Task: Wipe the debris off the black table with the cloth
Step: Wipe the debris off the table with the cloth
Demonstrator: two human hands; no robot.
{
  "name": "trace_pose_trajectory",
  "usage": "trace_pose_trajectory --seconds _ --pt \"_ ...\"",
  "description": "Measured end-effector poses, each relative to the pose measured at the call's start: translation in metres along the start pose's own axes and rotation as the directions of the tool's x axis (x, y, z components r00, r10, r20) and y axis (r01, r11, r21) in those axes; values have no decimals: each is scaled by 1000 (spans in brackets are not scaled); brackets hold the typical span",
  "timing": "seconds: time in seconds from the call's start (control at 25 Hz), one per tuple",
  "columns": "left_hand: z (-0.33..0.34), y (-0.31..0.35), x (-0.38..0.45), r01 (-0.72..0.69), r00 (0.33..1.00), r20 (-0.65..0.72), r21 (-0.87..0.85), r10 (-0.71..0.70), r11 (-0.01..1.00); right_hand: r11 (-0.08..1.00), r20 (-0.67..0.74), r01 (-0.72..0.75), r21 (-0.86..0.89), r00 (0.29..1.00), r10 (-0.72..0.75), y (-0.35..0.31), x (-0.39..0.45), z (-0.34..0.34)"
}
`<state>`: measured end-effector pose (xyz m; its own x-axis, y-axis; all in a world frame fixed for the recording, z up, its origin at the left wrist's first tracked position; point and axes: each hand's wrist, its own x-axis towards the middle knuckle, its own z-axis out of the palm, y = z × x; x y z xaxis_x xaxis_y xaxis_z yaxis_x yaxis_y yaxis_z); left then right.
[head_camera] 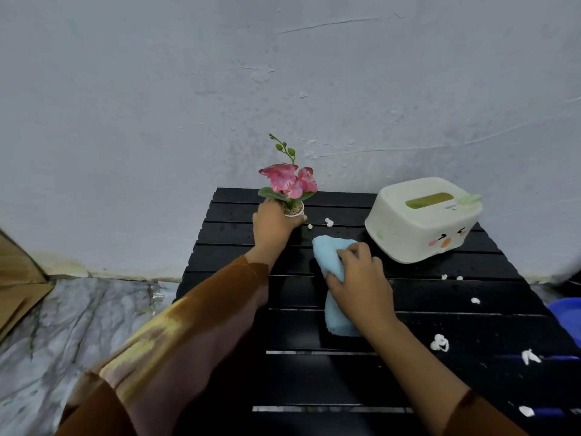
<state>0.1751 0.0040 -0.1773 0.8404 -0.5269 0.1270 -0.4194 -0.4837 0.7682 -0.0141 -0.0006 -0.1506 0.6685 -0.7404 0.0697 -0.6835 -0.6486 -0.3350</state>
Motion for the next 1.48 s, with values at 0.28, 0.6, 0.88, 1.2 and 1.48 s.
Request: trace_pose_trajectory --seconds 0.28,0.6,0.88,1.2,1.48 --pt "-127 -41 11 -7 989 -151 -7 6 1000 972 62 206 111 975 -214 -87 22 23" --pt "-191 -99 7 92 971 -226 78 -72 993 817 269 563 -121 811 -519 -115 33 74" --pt "-180 -98 25 29 968 -252 52 -15 998 875 226 465 -136 874 -429 -162 99 105" --pt "-163 -88 20 -38 980 -194 65 50 997 975 144 169 -146 978 -149 -145 153 99" --pt "-144 -66 10 -97 984 -142 60 105 993 984 39 -74 -163 996 81 -79 150 73"
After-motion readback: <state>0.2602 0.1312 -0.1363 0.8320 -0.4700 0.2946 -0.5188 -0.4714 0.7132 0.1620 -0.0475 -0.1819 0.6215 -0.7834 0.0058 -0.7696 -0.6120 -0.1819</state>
